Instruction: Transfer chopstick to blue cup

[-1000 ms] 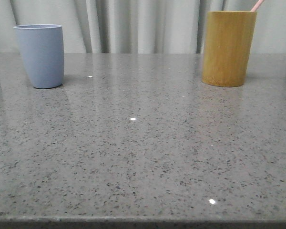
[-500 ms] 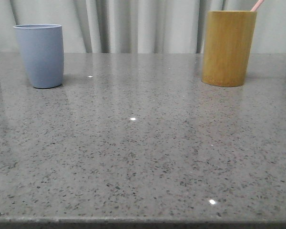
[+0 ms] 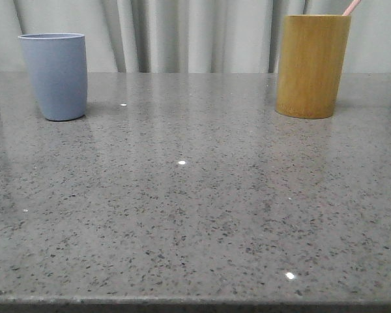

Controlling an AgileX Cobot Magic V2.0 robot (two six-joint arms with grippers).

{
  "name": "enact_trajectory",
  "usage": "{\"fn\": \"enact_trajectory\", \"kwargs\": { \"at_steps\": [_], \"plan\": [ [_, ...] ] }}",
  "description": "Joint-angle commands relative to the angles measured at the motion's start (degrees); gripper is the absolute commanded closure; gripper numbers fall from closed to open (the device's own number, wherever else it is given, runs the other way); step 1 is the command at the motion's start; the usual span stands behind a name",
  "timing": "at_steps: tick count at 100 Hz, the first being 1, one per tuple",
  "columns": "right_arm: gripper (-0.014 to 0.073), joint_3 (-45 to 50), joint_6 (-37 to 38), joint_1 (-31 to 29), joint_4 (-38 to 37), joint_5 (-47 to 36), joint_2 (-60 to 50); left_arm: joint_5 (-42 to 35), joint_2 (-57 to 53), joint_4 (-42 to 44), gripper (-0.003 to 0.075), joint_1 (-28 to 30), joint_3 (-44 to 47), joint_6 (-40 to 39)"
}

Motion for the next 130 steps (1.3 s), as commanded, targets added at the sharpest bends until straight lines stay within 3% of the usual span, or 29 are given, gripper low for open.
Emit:
{"fn": "enact_trajectory", "kwargs": {
  "at_steps": [1, 6, 11, 16, 25, 26, 27, 37, 65, 110, 130],
  "plan": [
    [0.0171, -1.9, -0.3, -0.2, -0.2, -4.1, 0.6, -2.5, -0.3, -3.2, 0.0696, 0.0, -1.9, 2.1],
    [0.0048, -1.9, -0.3, -0.2, -0.2, -4.3, 0.6, -2.4, -0.3, -4.7, 0.0646, 0.0, -1.9, 3.6],
    [-0.0022, -1.9, -0.3, -0.2, -0.2, -4.7, 0.6, -2.4, -0.3, -6.3, 0.0575, 0.0, -1.9, 4.9],
    [0.0001, -1.9, -0.3, -0.2, -0.2, -5.0, 0.6, -2.8, -0.3, -7.6, 0.0478, 0.0, -1.9, 5.0],
    [0.0014, -1.9, -0.3, -0.2, -0.2, -5.4, 0.6, -3.9, -0.3, -8.6, 0.0231, 0.0, -1.9, 5.0],
    [0.0015, -1.9, -0.3, -0.2, -0.2, -5.5, 0.6, -4.1, -0.3, -8.6, 0.0231, 0.0, -1.9, 5.0],
    [0.0014, -1.9, -0.3, -0.2, -0.2, -5.6, 0.6, -4.2, -0.3, -8.7, 0.0180, 0.0, -1.9, 5.0],
    [0.0014, -1.9, -0.3, -0.2, -0.2, -6.0, 0.6, -7.2, -0.3, -9.7, 0.0024, 0.0, -1.9, 5.0],
    [0.0014, -1.9, -0.3, -0.1, -0.2, -6.4, 0.6, -20.1, 4.0, -12.5, 0.0071, 0.0, -5.5, 4.6],
    [0.0014, -1.9, -0.3, -0.1, -0.2, -6.0, 0.6, -19.2, 28.3, -8.7, 0.0071, 0.1, -24.2, 4.3],
    [0.0014, -1.9, -0.3, -0.1, -0.2, -5.9, 0.6, -18.9, 33.8, -1.6, 0.0097, 0.9, -26.5, -2.1]
  ]
}}
